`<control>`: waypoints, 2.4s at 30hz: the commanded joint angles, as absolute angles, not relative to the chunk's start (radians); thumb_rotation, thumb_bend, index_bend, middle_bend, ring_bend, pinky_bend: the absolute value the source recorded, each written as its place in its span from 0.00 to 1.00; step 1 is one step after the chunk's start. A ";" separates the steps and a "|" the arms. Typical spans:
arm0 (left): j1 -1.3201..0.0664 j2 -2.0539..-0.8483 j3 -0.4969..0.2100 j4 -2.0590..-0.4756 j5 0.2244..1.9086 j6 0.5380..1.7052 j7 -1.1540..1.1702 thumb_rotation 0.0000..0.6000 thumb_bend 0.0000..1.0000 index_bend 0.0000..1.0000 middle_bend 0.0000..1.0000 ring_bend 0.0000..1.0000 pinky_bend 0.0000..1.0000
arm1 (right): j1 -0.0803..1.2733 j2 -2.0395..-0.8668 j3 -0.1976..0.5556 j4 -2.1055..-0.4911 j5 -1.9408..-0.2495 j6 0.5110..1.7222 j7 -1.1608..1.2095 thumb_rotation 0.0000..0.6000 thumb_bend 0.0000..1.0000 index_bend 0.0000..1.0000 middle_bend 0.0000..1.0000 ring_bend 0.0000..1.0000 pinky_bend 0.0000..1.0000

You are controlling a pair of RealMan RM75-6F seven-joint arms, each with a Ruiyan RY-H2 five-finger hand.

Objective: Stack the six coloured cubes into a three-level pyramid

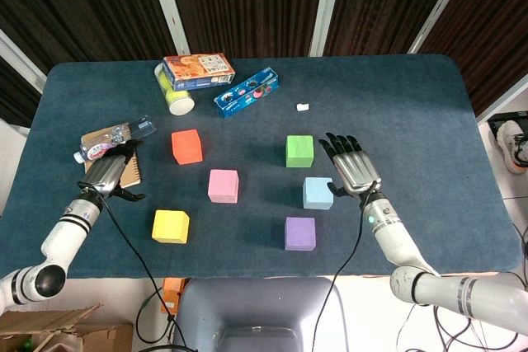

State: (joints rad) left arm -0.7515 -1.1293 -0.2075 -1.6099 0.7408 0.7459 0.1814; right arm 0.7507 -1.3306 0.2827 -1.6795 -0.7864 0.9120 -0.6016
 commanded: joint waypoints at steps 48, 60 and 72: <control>-0.615 -1.283 -0.082 -1.654 1.049 0.823 0.096 1.00 0.12 0.42 0.00 0.00 0.08 | 0.469 -1.013 0.050 -1.728 -1.302 1.009 -0.109 1.00 0.25 0.00 0.00 0.00 0.00; -0.643 -1.254 -0.145 -1.689 0.952 0.860 0.122 1.00 0.12 0.48 0.02 0.00 0.08 | 0.467 -1.015 0.051 -1.704 -1.297 0.987 -0.088 1.00 0.25 0.00 0.00 0.00 0.00; -0.815 -1.232 -0.231 -1.617 0.574 0.719 0.188 1.00 0.14 0.48 0.03 0.00 0.08 | 0.484 -1.012 0.067 -1.706 -1.275 0.961 -0.097 1.00 0.25 0.00 0.00 0.00 0.00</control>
